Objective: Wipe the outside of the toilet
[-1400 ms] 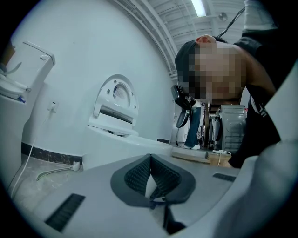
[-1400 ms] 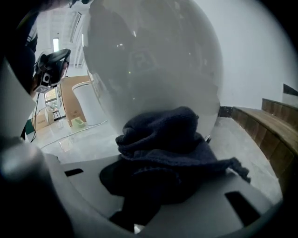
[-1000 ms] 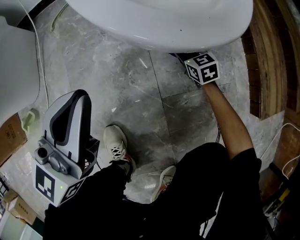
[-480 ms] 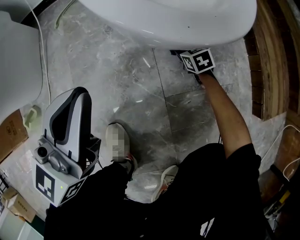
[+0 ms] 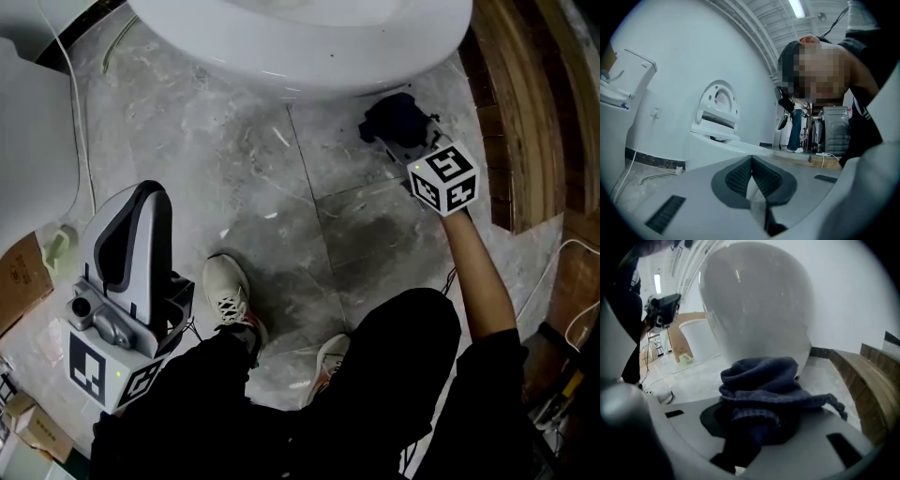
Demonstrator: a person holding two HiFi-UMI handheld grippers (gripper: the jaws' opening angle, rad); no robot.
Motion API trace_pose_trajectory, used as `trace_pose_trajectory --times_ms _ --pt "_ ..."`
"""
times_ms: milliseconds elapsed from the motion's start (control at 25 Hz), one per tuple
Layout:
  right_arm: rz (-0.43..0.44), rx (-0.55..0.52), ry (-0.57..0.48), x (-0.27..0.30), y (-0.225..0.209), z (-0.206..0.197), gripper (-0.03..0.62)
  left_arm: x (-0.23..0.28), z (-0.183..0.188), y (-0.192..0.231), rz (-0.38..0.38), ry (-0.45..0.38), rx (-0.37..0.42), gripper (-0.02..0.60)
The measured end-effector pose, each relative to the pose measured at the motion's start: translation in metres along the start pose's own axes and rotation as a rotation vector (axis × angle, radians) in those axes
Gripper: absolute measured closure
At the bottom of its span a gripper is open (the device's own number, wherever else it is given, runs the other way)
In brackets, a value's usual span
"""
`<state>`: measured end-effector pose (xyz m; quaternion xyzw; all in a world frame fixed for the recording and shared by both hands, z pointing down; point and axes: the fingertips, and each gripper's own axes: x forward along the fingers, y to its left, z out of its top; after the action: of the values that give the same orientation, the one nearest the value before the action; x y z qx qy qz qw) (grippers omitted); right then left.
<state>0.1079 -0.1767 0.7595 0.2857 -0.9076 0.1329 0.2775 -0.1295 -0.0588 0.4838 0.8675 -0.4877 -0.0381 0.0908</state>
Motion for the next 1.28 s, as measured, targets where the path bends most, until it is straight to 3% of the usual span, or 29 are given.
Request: trace_pose_trajectory --times_ms 120,280,560,920,1280 --pt "0.002 -0.009 -0.155 -0.053 0.008 0.055 0.477 0.004 0.001 -0.003 -0.01 -0.005 0.004 0.572" --pt "0.066 -0.051 -0.33 -0.102 0.015 0.127 0.477 0.009 0.002 -0.009 -0.023 -0.012 -0.001 0.572" --pt "0.108 -0.132 -0.443 -0.134 0.001 0.205 0.477 0.012 0.002 -0.012 -0.039 -0.007 -0.01 0.572" --pt "0.108 -0.166 -0.459 -0.126 -0.002 0.209 0.477 0.008 0.0 -0.004 -0.025 -0.006 -0.026 0.572" --pt "0.098 -0.134 -0.398 -0.102 -0.011 0.185 0.477 0.013 -0.003 -0.003 -0.031 0.003 -0.039 0.572"
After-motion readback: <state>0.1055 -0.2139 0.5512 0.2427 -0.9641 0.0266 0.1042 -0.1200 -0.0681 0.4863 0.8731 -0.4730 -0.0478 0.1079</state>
